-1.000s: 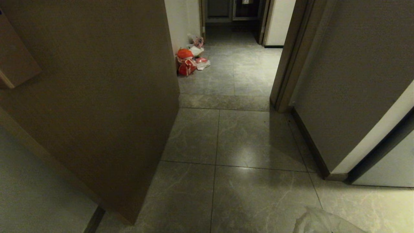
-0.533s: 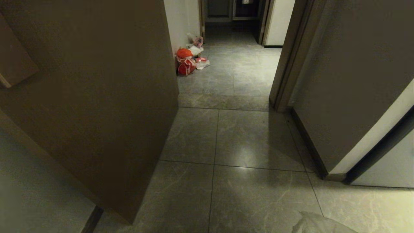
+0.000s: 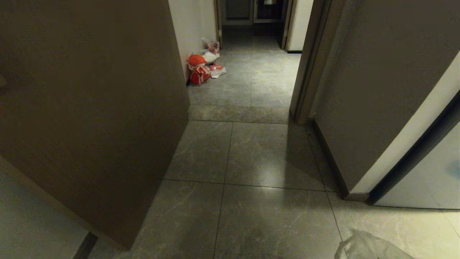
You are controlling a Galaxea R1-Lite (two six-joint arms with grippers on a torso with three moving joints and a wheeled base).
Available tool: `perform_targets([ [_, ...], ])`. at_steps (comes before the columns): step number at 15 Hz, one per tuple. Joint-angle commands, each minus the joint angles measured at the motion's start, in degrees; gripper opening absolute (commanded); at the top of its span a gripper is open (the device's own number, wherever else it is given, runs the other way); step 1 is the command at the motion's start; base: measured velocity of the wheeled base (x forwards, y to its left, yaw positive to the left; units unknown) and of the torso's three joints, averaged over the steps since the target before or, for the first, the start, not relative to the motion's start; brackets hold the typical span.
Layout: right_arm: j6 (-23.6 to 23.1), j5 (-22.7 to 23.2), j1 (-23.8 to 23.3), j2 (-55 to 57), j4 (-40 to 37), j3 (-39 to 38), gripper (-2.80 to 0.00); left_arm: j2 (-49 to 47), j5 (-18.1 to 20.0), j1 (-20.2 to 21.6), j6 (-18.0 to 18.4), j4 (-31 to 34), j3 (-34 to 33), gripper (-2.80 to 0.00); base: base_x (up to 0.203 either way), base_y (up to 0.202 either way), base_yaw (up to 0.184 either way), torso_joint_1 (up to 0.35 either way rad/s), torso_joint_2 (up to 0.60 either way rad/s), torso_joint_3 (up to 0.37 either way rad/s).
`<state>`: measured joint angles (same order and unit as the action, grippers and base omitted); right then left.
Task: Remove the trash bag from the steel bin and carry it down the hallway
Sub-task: Put the trash bag at the door
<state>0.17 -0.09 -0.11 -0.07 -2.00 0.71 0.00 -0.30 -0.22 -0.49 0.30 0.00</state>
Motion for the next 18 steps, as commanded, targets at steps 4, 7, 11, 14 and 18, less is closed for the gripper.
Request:
perform_targets([
  [4, 0.0, 0.0, 0.0, -0.1, 0.0, 0.0, -2.8, 0.0, 0.0, 0.0, 0.0, 0.0, -0.1, -2.8, 0.0, 0.0, 0.0, 0.0, 0.0, 0.0],
  [7, 0.0, 0.0, 0.0, -0.1, 0.0, 0.0, -2.8, 0.0, -0.1, 0.0, -0.1, 0.0, -0.1, -2.8, 0.02, 0.0, 0.0, 0.001, 0.0, 0.001],
  [11, 0.0, 0.0, 0.0, -0.1, 0.0, 0.0, -2.8, 0.0, -0.1, 0.0, -0.1, 0.0, 0.0, -2.8, 0.185, 0.0, 0.002, 0.003, 0.0, 0.005],
  [14, 0.0, 0.0, 0.0, -0.1, 0.0, 0.0, -2.8, 0.0, -0.1, 0.0, -0.2, 0.0, -0.1, -2.8, 0.192, 0.0, 0.001, 0.001, 0.0, 0.005],
  [18, 0.0, 0.0, 0.0, -0.1, 0.0, 0.0, -2.8, 0.0, -0.1, 0.0, -0.2, 0.0, -0.1, -2.8, 0.192, 0.0, 0.001, 0.002, 0.0, 0.005],
])
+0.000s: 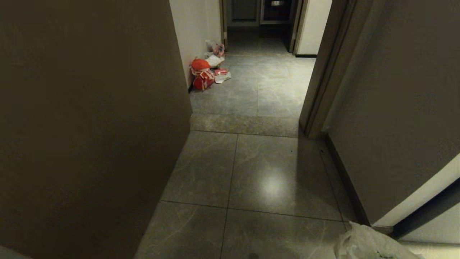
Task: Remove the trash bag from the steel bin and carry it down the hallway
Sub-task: Put the trash bag at the door
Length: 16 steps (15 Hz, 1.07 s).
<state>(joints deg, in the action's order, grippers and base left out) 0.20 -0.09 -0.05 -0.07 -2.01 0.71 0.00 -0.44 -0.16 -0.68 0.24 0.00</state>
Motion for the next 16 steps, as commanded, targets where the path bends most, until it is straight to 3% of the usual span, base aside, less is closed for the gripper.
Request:
perform_targets([
  [1, 0.0, 0.0, 0.0, -0.1, 0.0, 0.0, -2.8, 0.0, 0.1, 0.0, 0.0, 0.0, -0.1, -2.8, 0.192, 0.0, 0.001, 0.006, -0.01, 0.002],
  [16, 0.0, 0.0, 0.0, -0.1, 0.0, 0.0, -2.8, 0.0, 0.1, 0.0, 0.0, 0.0, -0.1, -2.8, 0.193, 0.0, 0.001, 0.001, 0.0, 0.002],
])
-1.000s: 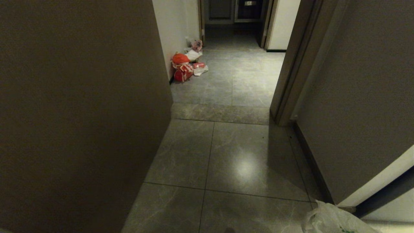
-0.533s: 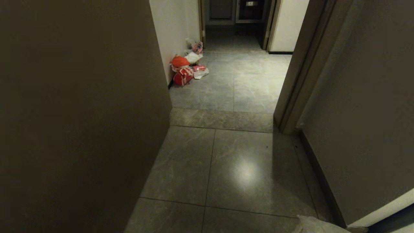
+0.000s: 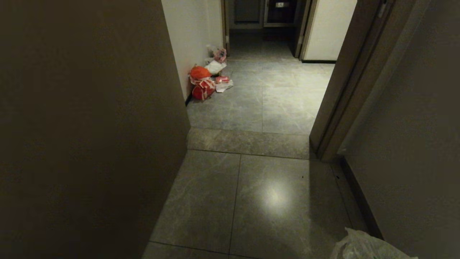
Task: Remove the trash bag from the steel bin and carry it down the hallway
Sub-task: Put the trash bag at the door
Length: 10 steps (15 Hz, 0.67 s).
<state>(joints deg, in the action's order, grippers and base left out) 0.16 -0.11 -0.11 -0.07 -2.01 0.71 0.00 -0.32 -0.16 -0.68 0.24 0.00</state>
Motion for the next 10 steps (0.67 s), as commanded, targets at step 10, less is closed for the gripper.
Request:
perform_targets([
  [10, 0.0, 0.0, 0.0, -0.1, 0.0, 0.0, -2.8, 0.0, -0.1, 0.0, 0.0, 0.0, -0.1, -2.8, 0.194, 0.0, 0.001, 0.001, 0.0, 0.002],
])
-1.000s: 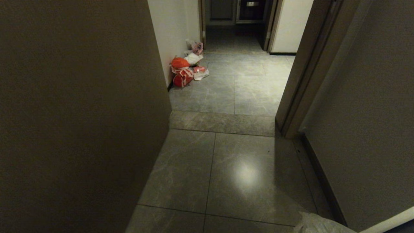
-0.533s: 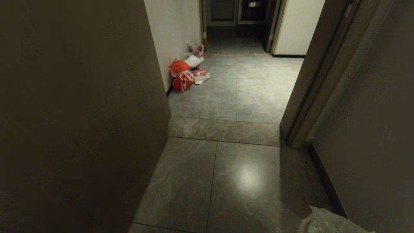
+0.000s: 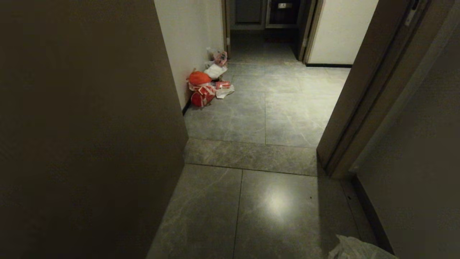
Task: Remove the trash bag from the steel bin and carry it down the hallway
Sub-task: Put the trash bag at the door
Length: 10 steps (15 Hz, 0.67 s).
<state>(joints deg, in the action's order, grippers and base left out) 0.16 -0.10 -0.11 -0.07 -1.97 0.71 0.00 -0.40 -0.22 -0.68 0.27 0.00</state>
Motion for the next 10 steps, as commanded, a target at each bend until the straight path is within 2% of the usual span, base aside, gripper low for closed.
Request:
perform_targets([
  [1, 0.0, 0.0, 0.0, -0.1, 0.0, 0.0, -2.8, 0.0, 0.0, 0.0, 0.0, 0.0, -0.1, -2.8, 0.189, 0.0, 0.0, 0.002, 0.0, 0.002],
  [8, 0.0, 0.0, 0.0, -0.1, 0.0, 0.0, -2.8, 0.0, 0.0, 0.0, 0.0, 0.0, -0.1, -2.8, 0.193, 0.0, 0.001, 0.003, 0.0, 0.001],
  [10, 0.0, 0.0, 0.0, -0.1, 0.0, 0.0, -2.8, 0.0, 0.0, 0.0, 0.0, 0.0, -0.1, -2.8, 0.127, 0.0, 0.01, 0.005, 0.0, -0.002],
])
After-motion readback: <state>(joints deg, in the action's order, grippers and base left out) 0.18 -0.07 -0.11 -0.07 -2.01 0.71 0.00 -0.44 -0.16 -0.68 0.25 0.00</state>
